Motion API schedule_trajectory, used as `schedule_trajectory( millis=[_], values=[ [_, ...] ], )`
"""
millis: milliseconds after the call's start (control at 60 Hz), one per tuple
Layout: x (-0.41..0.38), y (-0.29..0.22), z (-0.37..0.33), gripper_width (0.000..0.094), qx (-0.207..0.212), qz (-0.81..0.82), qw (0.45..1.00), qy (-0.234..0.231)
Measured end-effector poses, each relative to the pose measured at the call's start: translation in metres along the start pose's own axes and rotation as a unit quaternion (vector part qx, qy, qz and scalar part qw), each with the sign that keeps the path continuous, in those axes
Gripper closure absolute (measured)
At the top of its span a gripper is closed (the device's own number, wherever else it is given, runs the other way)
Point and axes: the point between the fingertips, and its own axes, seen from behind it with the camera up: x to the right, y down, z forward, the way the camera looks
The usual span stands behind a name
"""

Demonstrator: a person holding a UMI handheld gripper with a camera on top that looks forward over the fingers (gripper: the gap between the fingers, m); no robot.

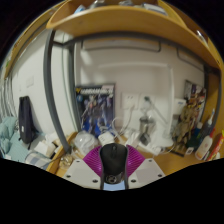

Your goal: Arrange mouse

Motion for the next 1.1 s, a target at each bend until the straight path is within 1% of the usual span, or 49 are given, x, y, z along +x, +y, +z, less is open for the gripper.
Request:
schedule_trajectory(
  millis=[83, 200, 367, 383, 400, 417, 467, 483, 500, 517, 533, 550, 617, 667, 700, 783, 817, 833, 967, 1100],
  values=[
    [-0.027, 0.049, 0.021, 0.0666, -0.034, -0.009, 0.999, -0.006],
    [-0.043, 0.11, 0.046, 0.0666, -0.075, -0.018, 0.997, -0.008],
    [-0.042, 0.172, 0.062, 0.0664, -0.121, -0.02, 0.992, 0.002],
    [-0.042, 0.178, 0.062, 0.061, -0.127, -0.016, 0.992, 0.002],
    [-0.043, 0.18, 0.061, 0.061, -0.128, -0.011, 0.992, 0.001],
    [-0.042, 0.176, 0.064, 0.0659, -0.116, -0.006, 0.993, 0.001],
    [-0.041, 0.177, 0.063, 0.0654, -0.118, -0.009, 0.993, 0.003],
    [-0.041, 0.177, 0.063, 0.0616, -0.118, -0.009, 0.993, 0.004],
    [-0.041, 0.177, 0.064, 0.0617, -0.116, -0.01, 0.993, 0.006],
    [-0.041, 0.177, 0.063, 0.0539, -0.114, -0.01, 0.993, 0.006],
    [-0.041, 0.176, 0.063, 0.058, -0.112, -0.01, 0.994, 0.007],
    [-0.041, 0.176, 0.063, 0.0551, -0.112, -0.011, 0.994, 0.007],
    [-0.041, 0.176, 0.063, 0.0497, -0.108, -0.006, 0.994, 0.003],
    [-0.042, 0.179, 0.062, 0.0446, -0.114, 0.0, 0.993, -0.002],
    [-0.04, 0.179, 0.061, 0.0326, -0.118, -0.003, 0.993, 0.0],
    [-0.029, 0.17, 0.049, 0.0054, -0.122, -0.013, 0.992, 0.024],
    [-0.028, 0.161, 0.042, 0.0042, -0.118, -0.014, 0.993, 0.023],
    [-0.03, 0.155, 0.038, 0.0082, -0.116, -0.012, 0.993, 0.021],
    [-0.039, 0.088, -0.006, 0.0063, -0.083, 0.008, 0.997, -0.003],
    [-0.034, 0.0, -0.067, 0.0065, -0.023, 0.016, 1.0, -0.005]
  ],
)
